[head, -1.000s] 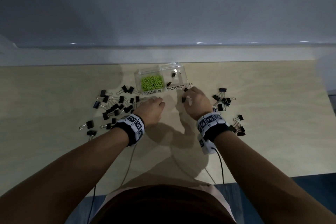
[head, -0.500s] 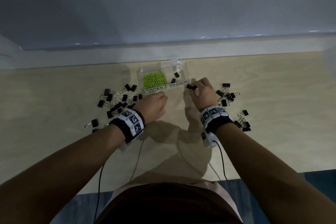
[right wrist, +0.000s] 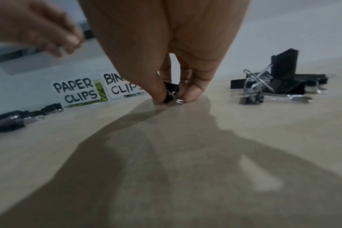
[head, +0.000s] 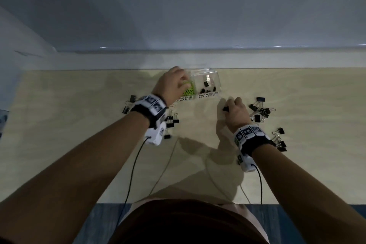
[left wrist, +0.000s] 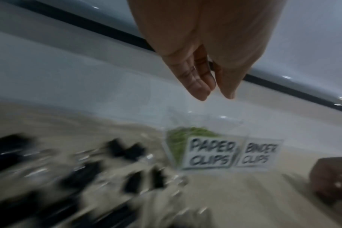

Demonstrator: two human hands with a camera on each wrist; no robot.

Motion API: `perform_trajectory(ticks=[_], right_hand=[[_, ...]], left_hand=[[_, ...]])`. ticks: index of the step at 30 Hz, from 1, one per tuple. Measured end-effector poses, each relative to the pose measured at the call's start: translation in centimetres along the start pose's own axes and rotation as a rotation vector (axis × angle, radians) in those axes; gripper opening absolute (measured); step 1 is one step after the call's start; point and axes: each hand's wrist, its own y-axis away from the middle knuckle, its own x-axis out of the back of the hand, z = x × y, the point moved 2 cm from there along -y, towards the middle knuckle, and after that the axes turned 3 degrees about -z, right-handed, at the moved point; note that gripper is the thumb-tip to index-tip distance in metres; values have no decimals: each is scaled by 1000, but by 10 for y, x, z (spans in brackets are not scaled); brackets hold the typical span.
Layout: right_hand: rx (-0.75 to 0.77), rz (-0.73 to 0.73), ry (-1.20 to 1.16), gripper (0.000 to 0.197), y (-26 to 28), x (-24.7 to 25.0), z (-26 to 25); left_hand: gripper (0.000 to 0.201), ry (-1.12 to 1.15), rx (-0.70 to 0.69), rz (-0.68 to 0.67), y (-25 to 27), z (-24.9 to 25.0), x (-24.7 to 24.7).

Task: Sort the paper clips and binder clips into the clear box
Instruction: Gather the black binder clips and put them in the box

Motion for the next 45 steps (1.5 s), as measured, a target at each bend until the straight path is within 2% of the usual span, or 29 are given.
perform_trajectory(ticks=[2,4,8,11,14,18,20,22,28,31,34,37,39,41,43,45], right_hand=[[-27,-45,22,54,6,-2,2],[-35,-57,28,60,11,-4,3],[-7,-45,35,61,23,-12,3],[6,-39,34,57,31,-16,1],[18,-60,9,53,35,-17,-2],[41,-53,-56,33,41,-18,-9],[78,8,-117,24,42,-11,-14],[121,92,-206,17,39,3,-24],[226,320,-359,19,-3,59,-69],[200,302,-366,22,-27,62,-82],[170,249,-354,28,-36,58,-83],[156,311,-395,36,-33,67,-58],[130,421,-376,39,-26,79,-23],[62,442,-302,44,-21,88,20],[-24,337,-194,46,-20,92,60],[-67,173,-80,42,-24,91,86]], left_hand=[[6,-66,84,12,28,-28,6],[7,-103,155,-61,56,-52,4],[33,-124,132,-286,91,-70,-16],[38,-244,76,-352,97,-68,-29],[33,-277,69,-357,95,-66,-33],[32,-409,32,-428,90,-64,-35],[31,-461,-21,-409,89,-63,-30],[26,-431,-66,-321,89,-60,-20],[19,-131,-65,-55,54,-16,3],[18,-51,-58,13,15,18,0],[21,-43,11,-18,-17,40,-14],[28,-108,51,-66,-29,51,-29],[26,-139,-17,-74,-29,61,-41],[23,-134,-121,-129,-27,76,-62],[26,-107,-198,-249,-26,92,-89],[33,-116,-263,-350,-27,107,-118]])
